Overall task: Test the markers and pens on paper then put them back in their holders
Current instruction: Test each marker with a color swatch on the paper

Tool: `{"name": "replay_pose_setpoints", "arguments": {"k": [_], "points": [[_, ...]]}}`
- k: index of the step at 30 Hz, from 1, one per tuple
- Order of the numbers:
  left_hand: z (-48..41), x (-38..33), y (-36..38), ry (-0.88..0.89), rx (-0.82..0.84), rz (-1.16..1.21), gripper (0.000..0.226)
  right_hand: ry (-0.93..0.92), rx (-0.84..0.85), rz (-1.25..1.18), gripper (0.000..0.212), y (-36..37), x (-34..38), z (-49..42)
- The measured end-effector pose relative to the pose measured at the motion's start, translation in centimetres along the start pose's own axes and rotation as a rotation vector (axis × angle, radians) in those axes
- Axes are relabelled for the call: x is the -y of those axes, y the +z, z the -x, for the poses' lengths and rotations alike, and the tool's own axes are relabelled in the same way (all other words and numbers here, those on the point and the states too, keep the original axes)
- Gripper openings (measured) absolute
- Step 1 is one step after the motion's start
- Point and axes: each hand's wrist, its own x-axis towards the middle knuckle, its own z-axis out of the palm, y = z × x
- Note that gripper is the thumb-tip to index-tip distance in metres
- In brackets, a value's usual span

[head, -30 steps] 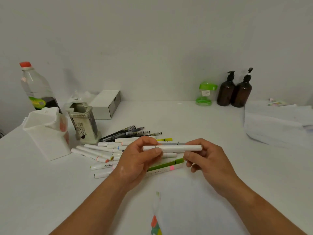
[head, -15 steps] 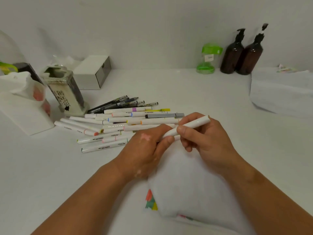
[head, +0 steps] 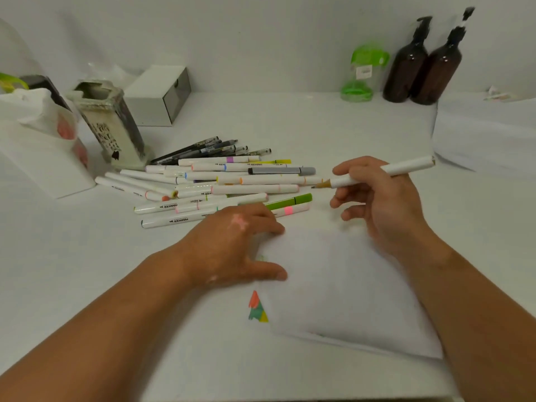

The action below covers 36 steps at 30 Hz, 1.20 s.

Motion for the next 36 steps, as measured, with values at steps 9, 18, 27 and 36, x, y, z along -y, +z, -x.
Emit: {"name": "replay_pose_setpoints", "arguments": {"k": [9, 18, 27, 36], "points": [[0.0, -1.8, 1.9, -0.092, -0.127, -0.039, 0.080, 0.074, 0.145, 0.142, 0.010, 3.4, 0.0, 2.6], [-0.1, -0.5, 1.0, -0.163, -0.083, -0.014, 0.078, 0.079, 0.210, 0.347, 0.010, 3.9, -1.6, 1.9], [-0.5, -0.5, 0.9, -0.194, -0.045, -0.003, 0.078, 0.035, 0.195, 0.461, 0.010, 4.8, -2.5, 2.3], [-0.4, -0.7, 0.6, -0.224, -0.023, 0.021, 0.077, -0.021, 0.222, 0.571, 0.010, 5.0, -2.4, 2.5]]}}
